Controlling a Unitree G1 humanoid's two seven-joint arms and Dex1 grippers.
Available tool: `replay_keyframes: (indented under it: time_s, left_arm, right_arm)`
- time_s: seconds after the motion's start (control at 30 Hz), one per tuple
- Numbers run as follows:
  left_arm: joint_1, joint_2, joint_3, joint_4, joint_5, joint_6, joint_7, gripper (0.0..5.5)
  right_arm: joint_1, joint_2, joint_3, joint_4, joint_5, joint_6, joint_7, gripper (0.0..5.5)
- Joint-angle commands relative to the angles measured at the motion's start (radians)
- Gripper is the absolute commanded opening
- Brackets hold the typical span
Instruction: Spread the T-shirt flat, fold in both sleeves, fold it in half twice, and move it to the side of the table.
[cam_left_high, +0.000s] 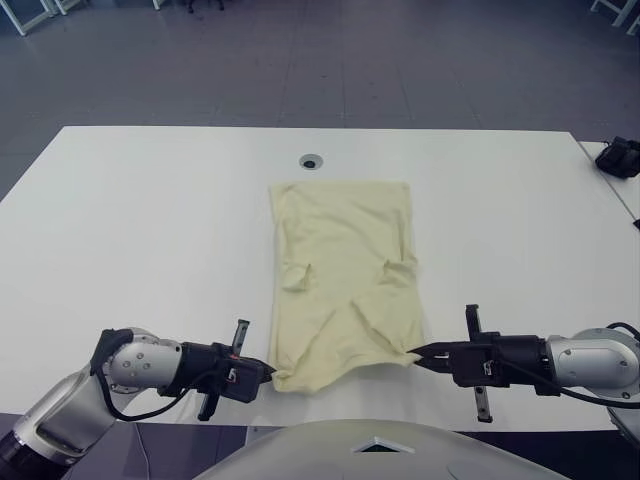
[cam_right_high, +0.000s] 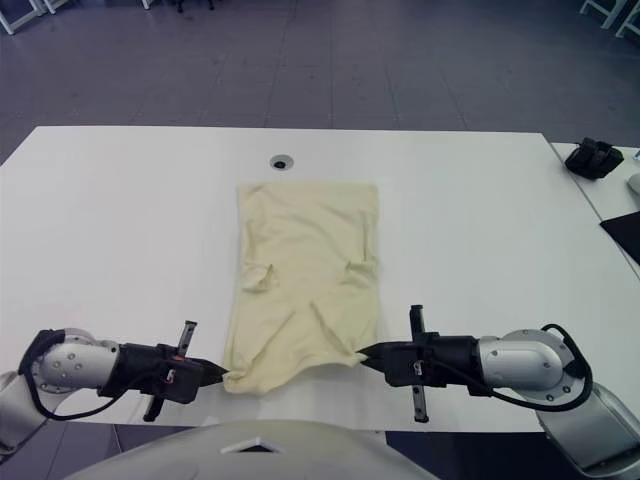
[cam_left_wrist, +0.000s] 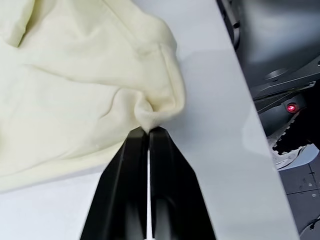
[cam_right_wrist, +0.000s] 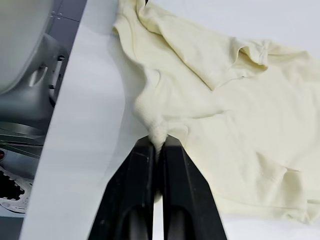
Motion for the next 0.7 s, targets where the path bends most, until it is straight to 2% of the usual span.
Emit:
replay_keyframes:
  time_s: [0.03,0.33,0.5,0.7]
  left_arm:
    - [-0.007,0.048,0.038,-0.041,-0.131,0.096,-0.077,0.0]
    - [0.056,0.11,0.061,-0.096,-0.334,0.238,-0.201,0.0]
    - [0.093,0.155,0.116,-0.125,-0.414,0.285,-0.248,0.0]
    - [0.015,0.115,0.182,-0.023,-0.471,0.301,-0.25,0.0]
  right_arm:
    - [0.007,-0.034,-0.005,-0.043,0.057,0.079,0.041,0.01]
    - [0.074,-0.057,-0.036,-0.044,0.198,0.166,0.143,0.01]
    - [0.092,-0.049,-0.048,-0.029,0.253,0.193,0.17,0.01]
    - [-0.063,0.017,0.047,0.017,0.246,0.237,0.117,0.01]
